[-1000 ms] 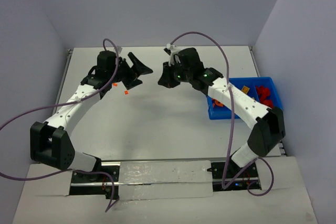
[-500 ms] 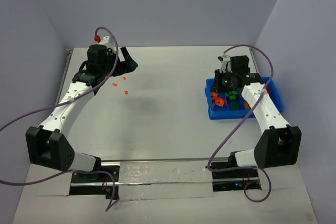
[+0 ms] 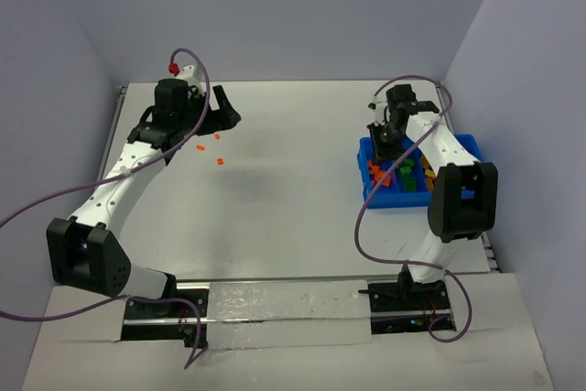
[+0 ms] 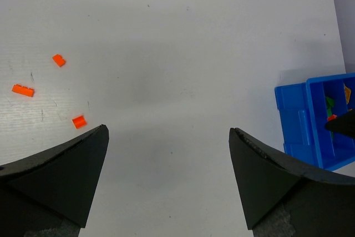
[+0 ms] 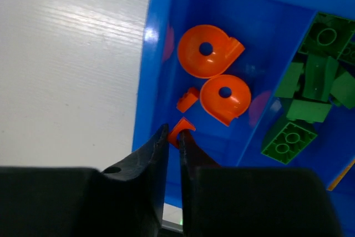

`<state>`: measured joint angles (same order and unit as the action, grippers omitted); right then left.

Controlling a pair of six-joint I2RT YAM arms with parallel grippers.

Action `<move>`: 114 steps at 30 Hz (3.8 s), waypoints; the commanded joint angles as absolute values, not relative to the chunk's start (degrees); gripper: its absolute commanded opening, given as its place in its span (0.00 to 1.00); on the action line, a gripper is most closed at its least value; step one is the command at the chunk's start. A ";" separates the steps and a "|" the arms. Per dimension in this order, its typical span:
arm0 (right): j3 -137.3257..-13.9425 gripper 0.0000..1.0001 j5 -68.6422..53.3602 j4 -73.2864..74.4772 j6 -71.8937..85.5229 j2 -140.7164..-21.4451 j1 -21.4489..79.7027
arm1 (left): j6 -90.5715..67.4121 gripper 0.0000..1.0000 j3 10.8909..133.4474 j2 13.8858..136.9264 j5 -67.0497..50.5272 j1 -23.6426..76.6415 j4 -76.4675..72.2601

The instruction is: Sort the legos into containers by color

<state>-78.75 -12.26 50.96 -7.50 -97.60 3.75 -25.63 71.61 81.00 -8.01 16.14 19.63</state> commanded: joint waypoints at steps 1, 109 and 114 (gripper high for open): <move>-83.31 0.25 -9.10 53.72 -9.21 -100.36 3.52 | -24.10 0.99 74.08 81.63 -9.05 16.26 20.02; -89.50 0.82 -22.19 21.45 3.25 -84.99 37.27 | -77.99 0.00 63.46 83.14 -56.57 18.51 -16.87; -90.11 0.65 -18.15 21.32 3.08 -85.66 37.56 | -79.20 0.00 63.16 83.29 -57.04 18.67 -18.06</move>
